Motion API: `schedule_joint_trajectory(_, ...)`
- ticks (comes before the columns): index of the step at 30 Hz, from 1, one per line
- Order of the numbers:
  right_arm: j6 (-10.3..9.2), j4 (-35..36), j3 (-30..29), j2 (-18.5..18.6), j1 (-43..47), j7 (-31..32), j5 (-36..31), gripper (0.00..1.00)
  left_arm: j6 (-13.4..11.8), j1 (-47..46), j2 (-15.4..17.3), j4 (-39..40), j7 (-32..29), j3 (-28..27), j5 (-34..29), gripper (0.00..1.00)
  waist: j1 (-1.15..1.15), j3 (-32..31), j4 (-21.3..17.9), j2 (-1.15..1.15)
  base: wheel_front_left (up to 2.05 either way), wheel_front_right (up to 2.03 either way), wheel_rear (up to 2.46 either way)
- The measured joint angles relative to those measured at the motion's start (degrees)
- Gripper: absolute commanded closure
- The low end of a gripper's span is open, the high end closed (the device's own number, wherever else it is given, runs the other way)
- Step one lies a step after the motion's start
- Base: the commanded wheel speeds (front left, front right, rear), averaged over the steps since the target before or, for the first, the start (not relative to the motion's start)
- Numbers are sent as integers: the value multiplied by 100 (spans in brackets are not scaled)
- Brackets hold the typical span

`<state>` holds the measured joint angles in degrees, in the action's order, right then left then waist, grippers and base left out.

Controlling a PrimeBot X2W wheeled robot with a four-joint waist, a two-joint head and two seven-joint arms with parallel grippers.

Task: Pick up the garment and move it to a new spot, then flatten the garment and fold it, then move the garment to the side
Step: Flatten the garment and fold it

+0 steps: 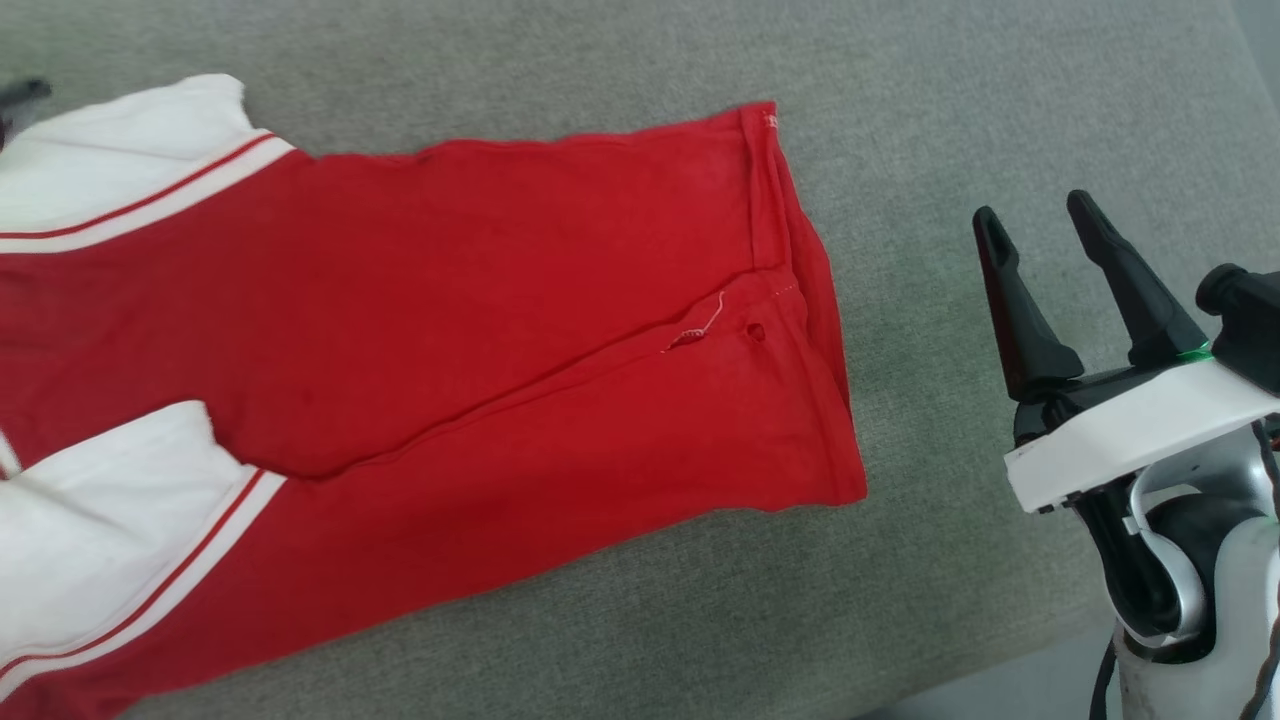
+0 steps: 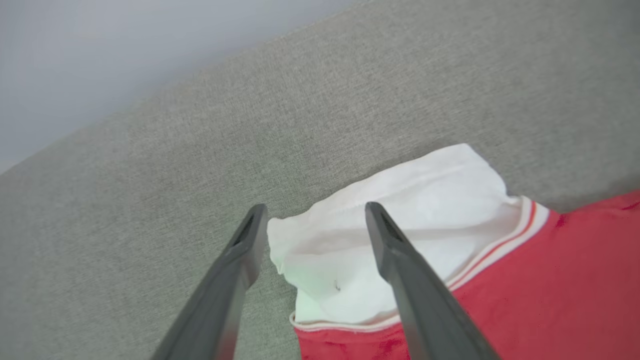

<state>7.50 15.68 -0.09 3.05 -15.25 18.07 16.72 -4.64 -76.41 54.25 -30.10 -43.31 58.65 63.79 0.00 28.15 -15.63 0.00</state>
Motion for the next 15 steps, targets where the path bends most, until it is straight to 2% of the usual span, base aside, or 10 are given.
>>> schedule_joint_trajectory(8,0,54,115,-8,3,127,31,0,21,-44,-131,-733,-463,194,-18,0,0,171,-91,0,0,0,0)
schedule_joint_trajectory(15,0,171,232,-10,-18,398,29,0,-33,-69,-215,-1092,-559,122,114,0,0,257,-86,0,0,0,0)
